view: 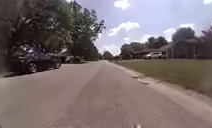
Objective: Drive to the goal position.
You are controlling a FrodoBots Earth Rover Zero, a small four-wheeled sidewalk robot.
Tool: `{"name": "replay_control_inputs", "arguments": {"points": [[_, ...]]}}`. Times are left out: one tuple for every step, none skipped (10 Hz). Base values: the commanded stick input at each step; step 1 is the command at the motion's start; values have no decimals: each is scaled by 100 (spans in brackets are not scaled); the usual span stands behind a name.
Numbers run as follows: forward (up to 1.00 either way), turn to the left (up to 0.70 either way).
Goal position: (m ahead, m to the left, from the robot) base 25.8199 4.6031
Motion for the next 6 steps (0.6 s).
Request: {"name": "replay_control_inputs", "arguments": {"points": [[70, 0], [70, 0], [70, 0], [70, 0], [70, 0], [70, 0]]}}
